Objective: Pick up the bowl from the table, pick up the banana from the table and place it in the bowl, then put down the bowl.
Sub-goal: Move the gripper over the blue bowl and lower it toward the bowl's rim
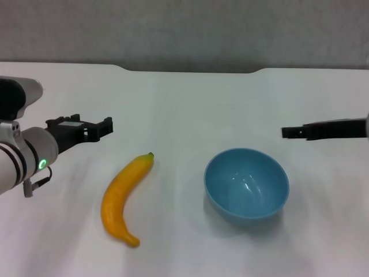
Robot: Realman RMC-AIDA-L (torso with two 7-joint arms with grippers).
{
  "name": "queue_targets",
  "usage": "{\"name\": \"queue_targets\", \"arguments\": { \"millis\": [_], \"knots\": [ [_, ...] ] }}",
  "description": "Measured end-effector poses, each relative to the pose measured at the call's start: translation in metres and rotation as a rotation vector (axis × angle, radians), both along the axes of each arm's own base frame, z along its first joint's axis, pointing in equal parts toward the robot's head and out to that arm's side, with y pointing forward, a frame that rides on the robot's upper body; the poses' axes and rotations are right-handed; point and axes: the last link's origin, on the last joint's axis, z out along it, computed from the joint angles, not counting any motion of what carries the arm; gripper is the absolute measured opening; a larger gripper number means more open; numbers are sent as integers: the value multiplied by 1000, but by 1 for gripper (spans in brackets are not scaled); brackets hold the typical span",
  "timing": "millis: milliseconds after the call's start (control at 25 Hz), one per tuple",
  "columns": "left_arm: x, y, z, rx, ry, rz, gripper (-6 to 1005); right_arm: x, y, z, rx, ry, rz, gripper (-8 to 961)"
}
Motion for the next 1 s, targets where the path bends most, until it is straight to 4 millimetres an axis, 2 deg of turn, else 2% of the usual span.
{"name": "queue_targets", "arguments": {
  "millis": [120,440,600,840,1000],
  "knots": [
    [0,0,0,2,0,0,795,-3,3,14,25,-30,-23,638],
    [3,1,0,4,0,-10,796,-13,15,18,-84,-48,-84,637],
    [5,2,0,3,1,-16,796,-14,18,7,-142,-52,-109,637],
    [5,2,-1,4,2,-18,796,-18,8,-17,-205,-42,-115,631],
    [7,3,-1,8,2,-24,796,-10,0,-29,-241,-44,-144,623]
  ]
}}
